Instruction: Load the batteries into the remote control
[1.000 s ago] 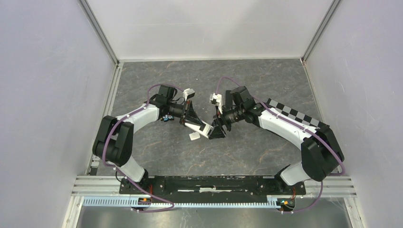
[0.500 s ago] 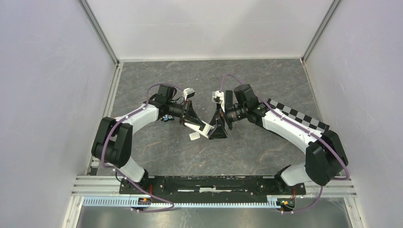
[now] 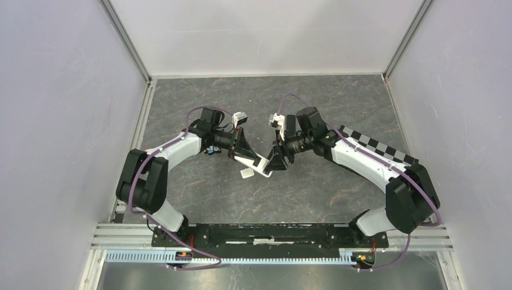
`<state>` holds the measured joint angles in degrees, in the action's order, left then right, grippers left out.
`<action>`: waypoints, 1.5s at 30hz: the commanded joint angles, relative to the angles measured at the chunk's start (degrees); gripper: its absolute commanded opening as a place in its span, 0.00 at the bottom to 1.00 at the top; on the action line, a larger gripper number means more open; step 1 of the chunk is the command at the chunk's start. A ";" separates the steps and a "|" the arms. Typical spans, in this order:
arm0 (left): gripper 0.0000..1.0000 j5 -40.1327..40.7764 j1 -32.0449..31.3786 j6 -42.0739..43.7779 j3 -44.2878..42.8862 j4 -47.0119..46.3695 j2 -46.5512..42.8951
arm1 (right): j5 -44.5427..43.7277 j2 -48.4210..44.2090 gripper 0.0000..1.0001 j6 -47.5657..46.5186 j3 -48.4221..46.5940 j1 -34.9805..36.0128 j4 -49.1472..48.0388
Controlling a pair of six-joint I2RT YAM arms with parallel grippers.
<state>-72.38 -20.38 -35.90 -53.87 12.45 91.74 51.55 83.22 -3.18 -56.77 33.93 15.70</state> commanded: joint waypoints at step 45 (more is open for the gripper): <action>0.02 -3.32 -0.18 2.01 -2.03 0.90 -3.41 | 7.05 2.13 0.30 2.58 3.07 -1.32 -5.77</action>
<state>-72.31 -20.82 -33.93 -53.98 13.61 90.91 58.87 85.27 0.30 -54.50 32.49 12.36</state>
